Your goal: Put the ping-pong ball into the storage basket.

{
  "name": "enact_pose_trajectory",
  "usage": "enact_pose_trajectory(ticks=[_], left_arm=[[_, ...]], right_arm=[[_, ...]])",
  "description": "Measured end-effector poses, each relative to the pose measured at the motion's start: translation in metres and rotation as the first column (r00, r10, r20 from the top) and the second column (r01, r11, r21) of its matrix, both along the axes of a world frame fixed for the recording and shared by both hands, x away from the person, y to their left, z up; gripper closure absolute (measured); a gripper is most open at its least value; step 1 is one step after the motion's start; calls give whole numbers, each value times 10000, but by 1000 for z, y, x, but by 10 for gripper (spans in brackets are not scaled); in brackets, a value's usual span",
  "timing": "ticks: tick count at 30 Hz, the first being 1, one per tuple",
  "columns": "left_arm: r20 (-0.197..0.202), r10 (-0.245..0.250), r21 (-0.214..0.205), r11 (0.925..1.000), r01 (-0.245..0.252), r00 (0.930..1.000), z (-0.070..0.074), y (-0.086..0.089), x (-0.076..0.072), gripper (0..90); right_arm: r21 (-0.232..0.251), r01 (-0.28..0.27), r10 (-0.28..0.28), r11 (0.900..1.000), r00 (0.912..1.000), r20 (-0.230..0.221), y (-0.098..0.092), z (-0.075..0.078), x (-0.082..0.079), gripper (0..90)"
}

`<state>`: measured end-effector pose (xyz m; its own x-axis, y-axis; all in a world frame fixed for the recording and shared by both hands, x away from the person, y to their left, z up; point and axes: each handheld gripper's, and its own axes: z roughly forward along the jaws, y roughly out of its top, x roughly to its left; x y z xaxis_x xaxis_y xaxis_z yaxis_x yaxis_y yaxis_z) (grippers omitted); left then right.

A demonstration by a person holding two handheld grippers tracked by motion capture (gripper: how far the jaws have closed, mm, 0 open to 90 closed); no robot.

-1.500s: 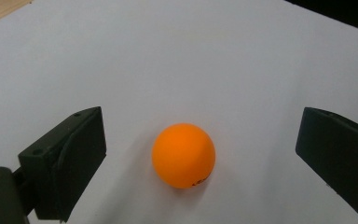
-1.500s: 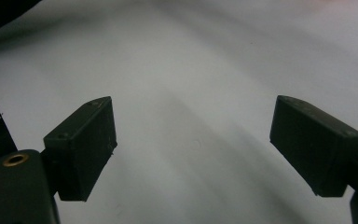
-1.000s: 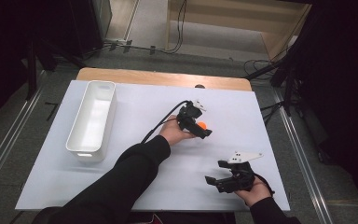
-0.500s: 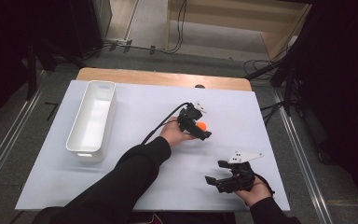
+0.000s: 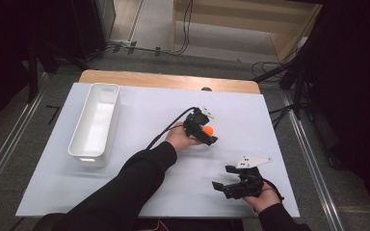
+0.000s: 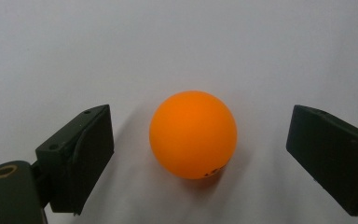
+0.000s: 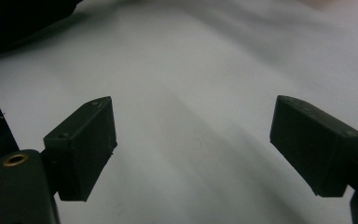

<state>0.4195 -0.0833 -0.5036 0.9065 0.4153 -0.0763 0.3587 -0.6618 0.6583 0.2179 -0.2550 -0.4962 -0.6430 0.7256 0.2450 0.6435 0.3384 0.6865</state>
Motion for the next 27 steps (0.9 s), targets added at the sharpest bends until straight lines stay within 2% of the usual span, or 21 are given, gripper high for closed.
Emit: enact_pose_trajectory(ticks=[5, 6, 10, 12, 17, 25, 27], left_arm=[[41, 14, 38, 10000, -14, 10000, -2, 0, 1, 83], [39, 70, -65, 10000, -70, 10000, -2, 0, 0, 133], [173, 122, 104, 9999, -124, 9998, -2, 1, 0, 177], [271, 18, 211, 9998, -24, 9996, -1, 2, 0, 277], [473, 43, 460, 9989, -65, 9989, -3, 2, 0, 344], [618, 170, 359, 9992, -193, 9979, -3, 5, 0, 490], [554, 174, 355, 9992, -194, 9983, -3, 5, 0, 498]], right_arm=[[3, -3, 3, 10000, 10000, -8, 0, 0, 0, 131], [-5, -4, 4, 10000, 10000, 1, 0, 0, 0, 131], [1, 1, -1, 10000, 10000, 8, 0, 0, 0, 131], [-4, -8, 8, 10000, 10000, -1, 0, 0, 0, 132], [-9, -30, 30, 10000, 10000, 17, 0, 0, 0, 132], [-14, -32, 32, 10000, 10000, 12, 0, 0, 0, 132], [-26, -14, 14, 10000, 10000, 51, 0, 0, 0, 131]])
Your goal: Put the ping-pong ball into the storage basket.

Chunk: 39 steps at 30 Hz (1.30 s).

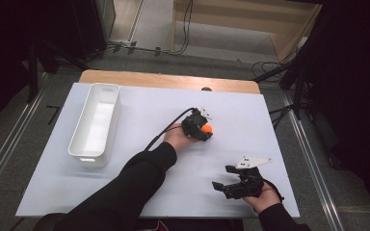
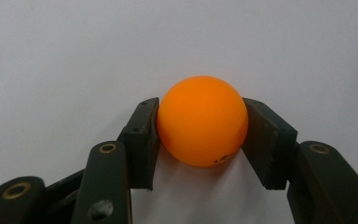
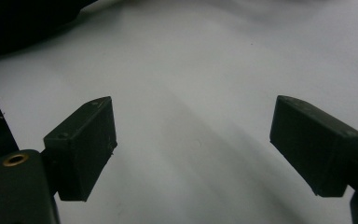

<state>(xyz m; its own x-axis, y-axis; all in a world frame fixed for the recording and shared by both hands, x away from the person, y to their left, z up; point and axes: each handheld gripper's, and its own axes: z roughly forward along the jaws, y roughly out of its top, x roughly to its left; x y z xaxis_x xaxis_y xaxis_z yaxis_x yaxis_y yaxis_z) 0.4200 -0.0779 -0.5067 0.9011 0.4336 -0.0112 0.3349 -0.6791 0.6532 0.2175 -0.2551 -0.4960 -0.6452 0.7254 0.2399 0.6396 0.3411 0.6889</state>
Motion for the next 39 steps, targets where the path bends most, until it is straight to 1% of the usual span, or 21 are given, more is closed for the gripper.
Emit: enact_pose_trajectory(ticks=[2, 6, 9, 10, 13, 16, 18, 19, 22, 25, 28, 30, 31, 34, 37, 39], left_arm=[[35, -86, 83, 9999, 86, 10000, 0, 0, 0, 501], [47, -153, 92, 9998, 152, 9999, 0, 1, 0, 503], [18, -169, 45, 9998, 169, 9999, 0, 1, 0, 504], [0, -185, -47, 9998, 185, 9998, 0, 1, 0, 504], [-7, -223, -41, 9997, 223, 9998, 0, 1, 0, 506], [-82, -302, -16, 9995, 302, 9995, 3, 3, 0, 507], [-113, -323, -139, 9994, 321, 9994, 5, 3, -1, 507], [-159, -390, -94, 9992, 388, 9991, 7, 3, -2, 507], [-126, -460, -75, 9989, 459, 9989, 10, 4, -3, 507], [-279, -501, -177, 9986, 497, 9984, 14, 5, -4, 508], [-338, -576, -277, 9980, 567, 9978, 18, 7, -6, 508], [-555, -597, -365, 9977, 577, 9967, 20, 8, -7, 508], [-668, -686, -354, 9972, 663, 9954, 22, 10, -7, 508], [-945, -694, -325, 9973, 665, 9931, 26, 12, -9, 508], [-975, -750, -447, 9965, 709, 9924, 30, 15, -12, 508], [-979, -767, -447, 9964, 726, 9922, 33, 19, -13, 508]], right_arm=[[27, 20, -20, 10000, 10000, 5, 0, 0, 0, 132], [29, 16, -16, 10000, 10000, 8, 0, 1, 0, 131], [50, 12, -12, 10000, 10000, 3, 0, 1, 0, 132], [41, 9, -9, 10000, 10000, -2, 0, 0, 0, 132], [33, -2, 2, 10000, 10000, 10, 0, 0, 0, 132], [50, 3, -3, 10000, 10000, 3, 0, 0, 0, 131], [50, 42, -42, 10000, 10000, 20, 0, 1, -1, 132], [58, 49, -50, 10000, 9999, 161, 0, 1, 0, 132], [114, 75, -77, 9999, 9998, 157, 0, 2, 0, 131], [113, 51, -52, 9999, 9999, 148, 0, 2, 0, 131], [102, 24, -26, 9999, 9998, 182, 0, 1, 0, 131], [87, 44, -45, 10000, 9999, 115, 0, 1, 0, 131], [75, 52, -53, 10000, 9999, 139, 0, 1, 0, 131], [114, 70, -72, 9999, 9999, 120, 0, 1, 0, 132], [106, 78, -79, 9999, 9999, 106, 0, 1, 1, 131], [98, 59, -60, 9999, 9999, 82, 0, 1, 1, 131]])
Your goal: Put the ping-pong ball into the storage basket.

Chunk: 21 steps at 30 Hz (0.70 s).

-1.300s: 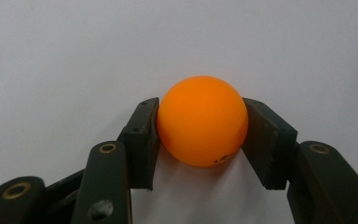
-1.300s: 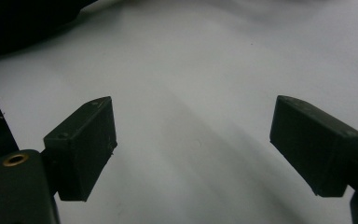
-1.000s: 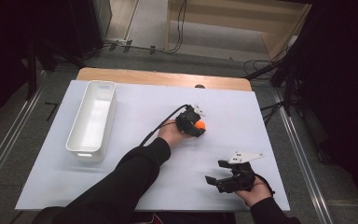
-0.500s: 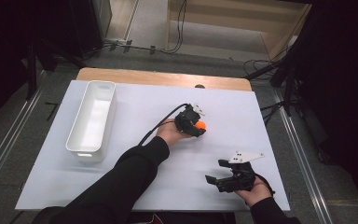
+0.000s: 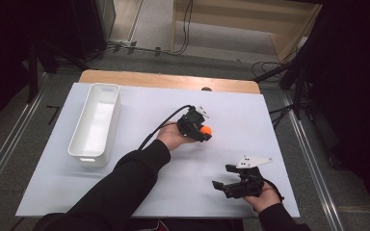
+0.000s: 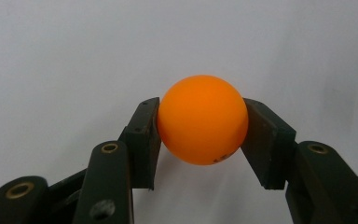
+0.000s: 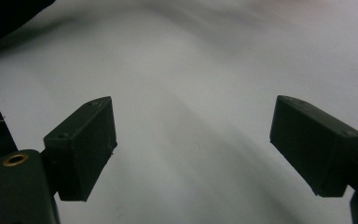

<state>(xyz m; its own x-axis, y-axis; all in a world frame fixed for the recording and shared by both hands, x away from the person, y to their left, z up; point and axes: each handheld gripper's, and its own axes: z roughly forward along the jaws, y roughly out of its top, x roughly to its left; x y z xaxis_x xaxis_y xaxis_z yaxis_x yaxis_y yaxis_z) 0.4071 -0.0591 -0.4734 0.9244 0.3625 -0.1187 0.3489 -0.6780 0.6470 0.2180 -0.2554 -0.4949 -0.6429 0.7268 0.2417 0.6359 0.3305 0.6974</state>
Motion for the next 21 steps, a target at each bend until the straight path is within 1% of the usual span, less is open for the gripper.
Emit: enact_pose_trajectory(ticks=[1, 3, 4, 6, 7, 9, 11, 14, 16, 19, 21], left_arm=[[-84, 35, -20, 10000, -36, 10000, 1, 1, -1, 507], [-116, 105, 9, 9999, -105, 9999, 4, 4, -2, 508], [-116, 33, 31, 10000, -33, 9999, 6, 7, -3, 507], [-239, 170, 16, 9999, -170, 9996, 9, 10, -4, 508], [-371, 211, -56, 9998, -213, 9991, 10, 12, -5, 508], [-437, 221, -23, 9998, -222, 9988, 14, 16, -7, 508], [-408, 270, -15, 9996, -271, 9988, 17, 19, -10, 508], [-373, 158, 74, 9999, -156, 9992, 21, 24, -15, 507], [-374, 132, -58, 9999, -134, 9992, 25, 27, -17, 507], [-379, 86, -51, 9999, -88, 9992, 30, 29, -20, 507], [-430, 73, -148, 9999, -80, 9990, 32, 31, -21, 507]], right_arm=[[32, 15, -15, 10000, 10000, -7, 0, 0, 0, 132], [47, -21, 21, 10000, 10000, -11, 0, 0, 0, 131], [37, -3, 3, 10000, 10000, -5, 0, 0, 1, 132], [41, -17, 17, 10000, 10000, -11, 0, 0, 1, 132], [51, -5, 5, 10000, 10000, -37, 0, 0, 1, 131], [64, 25, -25, 10000, 10000, -52, -1, 0, 1, 131], [70, 66, -66, 10000, 10000, -20, -1, -1, 2, 131], [55, 121, -121, 9999, 9999, -49, -2, -1, 2, 131], [97, 213, -212, 9997, 9997, -108, -2, -1, 3, 131], [120, 243, -242, 9996, 9997, -62, -3, -1, 4, 131], [115, 250, -249, 9996, 9997, -47, -4, -1, 4, 132]])
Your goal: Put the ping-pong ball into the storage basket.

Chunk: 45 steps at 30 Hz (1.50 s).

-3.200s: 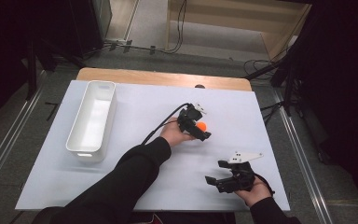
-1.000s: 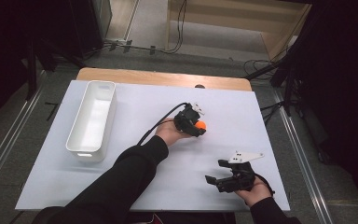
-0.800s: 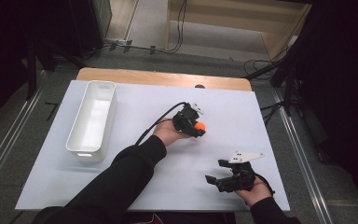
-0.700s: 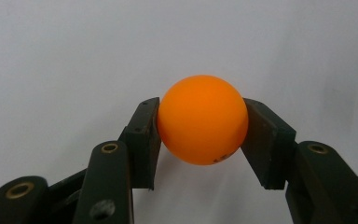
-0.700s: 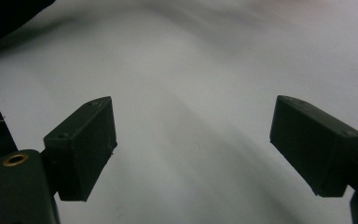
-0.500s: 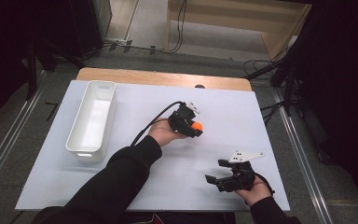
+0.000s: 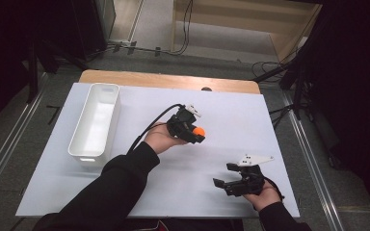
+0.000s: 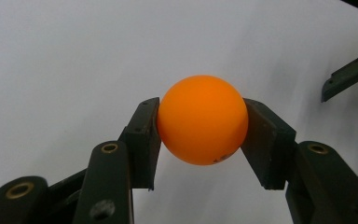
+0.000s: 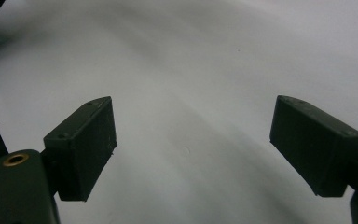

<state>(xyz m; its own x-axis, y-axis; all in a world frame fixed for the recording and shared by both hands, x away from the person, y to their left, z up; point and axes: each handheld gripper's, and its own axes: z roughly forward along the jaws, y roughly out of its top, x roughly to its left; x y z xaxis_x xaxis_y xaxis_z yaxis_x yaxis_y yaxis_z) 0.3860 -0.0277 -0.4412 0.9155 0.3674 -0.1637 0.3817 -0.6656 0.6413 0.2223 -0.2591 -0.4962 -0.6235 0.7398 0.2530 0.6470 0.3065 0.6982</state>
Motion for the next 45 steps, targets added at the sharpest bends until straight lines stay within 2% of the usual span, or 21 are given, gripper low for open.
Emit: enact_pose_trajectory(ticks=[4, 12, 14, 22, 31, 41, 45], left_arm=[[-56, 23, -143, 9999, -24, 10000, 3, 5, -1, 507], [-218, -47, 0, 10000, 47, 9998, 6, 12, -4, 507], [-242, 8, -87, 10000, -10, 9997, 7, 13, -5, 507], [-347, -185, -5, 9998, 185, 9992, 14, 19, -7, 507], [-478, -41, -234, 9997, 29, 9988, 21, 30, -6, 507], [-630, -69, -260, 9996, 53, 9980, 28, 36, -7, 507], [-552, -37, -294, 9996, 21, 9985, 32, 38, -8, 507]], right_arm=[[31, -37, 37, 10000, 10000, 2, 0, 0, 0, 131], [10, -50, 50, 10000, 10000, 48, 0, 1, -1, 132], [-10, -78, 78, 10000, 10000, 56, 0, 1, -2, 131], [2, -57, 57, 10000, 10000, 69, 0, 2, -2, 132], [0, -102, 102, 9999, 9999, 55, 1, 2, -2, 131], [50, -81, 80, 10000, 9999, 111, 0, 2, -2, 131], [102, -38, 37, 9999, 9999, 96, 0, 3, -3, 132]])
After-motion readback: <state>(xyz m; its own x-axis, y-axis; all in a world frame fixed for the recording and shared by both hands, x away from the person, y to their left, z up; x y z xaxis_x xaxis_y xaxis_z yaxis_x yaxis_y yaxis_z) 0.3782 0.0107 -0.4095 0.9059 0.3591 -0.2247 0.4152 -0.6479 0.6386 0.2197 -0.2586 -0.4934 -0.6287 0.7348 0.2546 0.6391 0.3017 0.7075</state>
